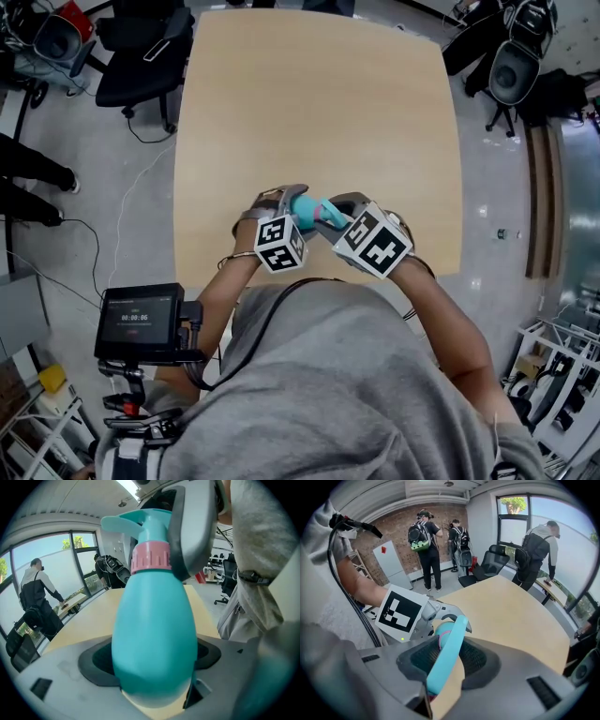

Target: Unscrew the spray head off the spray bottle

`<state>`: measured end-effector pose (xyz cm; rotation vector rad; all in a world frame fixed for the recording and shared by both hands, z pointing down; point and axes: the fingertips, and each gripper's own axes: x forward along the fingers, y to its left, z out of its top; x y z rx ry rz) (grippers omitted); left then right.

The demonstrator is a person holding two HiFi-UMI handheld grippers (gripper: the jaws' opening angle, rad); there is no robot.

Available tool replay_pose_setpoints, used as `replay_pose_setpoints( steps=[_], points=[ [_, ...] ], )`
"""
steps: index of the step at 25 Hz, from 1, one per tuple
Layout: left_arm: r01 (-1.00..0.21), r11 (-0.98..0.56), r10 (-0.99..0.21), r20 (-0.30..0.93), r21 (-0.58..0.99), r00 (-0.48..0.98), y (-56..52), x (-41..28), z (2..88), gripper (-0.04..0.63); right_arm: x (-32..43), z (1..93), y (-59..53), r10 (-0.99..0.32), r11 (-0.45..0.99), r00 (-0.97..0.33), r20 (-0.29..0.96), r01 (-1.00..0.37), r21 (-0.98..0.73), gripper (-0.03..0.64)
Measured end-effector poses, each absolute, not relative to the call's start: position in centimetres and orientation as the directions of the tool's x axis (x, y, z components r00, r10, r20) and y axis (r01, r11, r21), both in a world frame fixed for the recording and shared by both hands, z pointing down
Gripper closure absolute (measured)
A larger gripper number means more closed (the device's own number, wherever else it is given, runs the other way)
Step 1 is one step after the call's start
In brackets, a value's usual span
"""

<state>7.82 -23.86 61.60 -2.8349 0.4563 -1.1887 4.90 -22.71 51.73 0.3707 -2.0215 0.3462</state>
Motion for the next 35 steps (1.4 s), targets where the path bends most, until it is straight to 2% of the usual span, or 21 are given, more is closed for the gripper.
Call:
replay_pose_setpoints(
  steps=[5, 8, 11, 12, 15, 18, 20, 21, 22, 25, 27, 29, 31, 33, 35],
  points=[
    [-0.193, -0.976, -0.21, 0.674, -0.102, 0.708, -22.6, 8.1, 61.3, 0.178, 4.4, 51.5, -21.6, -0.088, 0.978, -0.421, 0.903, -0.211, -0.003, 0.485],
    [-0.147, -0.985, -0.167, 0.665, -0.086, 0.728, -22.2, 7.2, 62.1, 0.178, 3.2, 52.2, -21.1, -0.073, 0.996, -0.399, 0.914, 0.017, 0.087, 0.485],
    [-0.102, -0.992, -0.124, 0.672, -0.072, 0.73, -21.6, 7.0, 62.5, 0.178, 3.4, 52.8, -20.3, -0.084, 0.908, -0.346, 0.934, 0.36, 0.215, 0.483],
    [-0.096, -0.993, -0.114, 0.674, -0.064, 0.73, -21.4, 7.1, 62.6, 0.178, 3.7, 52.9, -20.1, -0.094, 0.867, -0.332, 0.939, 0.436, 0.241, 0.483],
    [-0.099, -0.994, -0.109, 0.673, -0.053, 0.731, -21.5, 7.0, 62.5, 0.178, 3.6, 52.9, -20.0, -0.112, 0.812, -0.344, 0.932, 0.51, 0.286, 0.483],
    [-0.17, -0.984, -0.166, 0.675, -0.06, 0.719, -22.7, 6.8, 62.4, 0.178, 3.3, 52.1, -20.9, -0.119, 0.875, -0.389, 0.913, 0.393, 0.282, 0.48],
    [-0.262, -0.961, -0.25, 0.683, -0.087, 0.686, -24.4, 6.1, 62.5, 0.178, 2.9, 51.1, -22.0, -0.138, 0.944, -0.447, 0.884, 0.212, 0.254, 0.441],
    [-0.313, -0.944, -0.295, 0.688, -0.104, 0.663, -25.3, 5.6, 62.6, 0.178, 2.7, 50.4, -22.9, -0.171, 0.965, -0.489, 0.855, 0.09, 0.244, 0.402],
    [-0.363, -0.924, -0.338, 0.692, -0.116, 0.638, -26.2, 5.0, 62.8, 0.178, 2.6, 49.4, -24.1, -0.228, 0.97, -0.533, 0.815, -0.054, 0.237, 0.39],
    [-0.489, -0.86, -0.44, 0.693, -0.143, 0.571, -28.5, 3.3, 63.1, 0.178, 3.8, 46.4, -27.9, -0.46, 0.837, -0.593, 0.66, -0.539, 0.099, 0.38],
    [-0.549, -0.814, -0.51, 0.685, -0.189, 0.521, -30.0, 2.1, 63.0, 0.178, 5.2, 46.0, -29.0, -0.536, 0.649, -0.6, 0.594, -0.743, -0.165, 0.38],
    [-0.586, -0.766, -0.584, 0.667, -0.264, 0.462, -31.5, 1.1, 62.6, 0.178, 5.7, 46.8, -28.7, -0.515, 0.424, -0.66, 0.547, -0.751, -0.506, 0.38],
    [-0.585, -0.728, -0.643, 0.653, -0.357, 0.401, -32.5, 0.4, 62.2, 0.178, 5.3, 47.9, -28.5, -0.49, 0.223, -0.712, 0.503, -0.661, -0.717, 0.38],
    [-0.548, -0.71, -0.678, 0.64, -0.442, 0.361, -33.0, 0.5, 61.9, 0.178, 5.2, 48.8, -28.9, -0.49, 0.125, -0.712, 0.503, -0.629, -0.767, 0.38],
    [-0.513, -0.702, -0.698, 0.623, -0.494, 0.354, -33.1, 1.1, 61.5, 0.178, 5.2, 49.7, -29.3, -0.498, 0.09, -0.689, 0.526, -0.644, -0.76, 0.38]
  ],
)
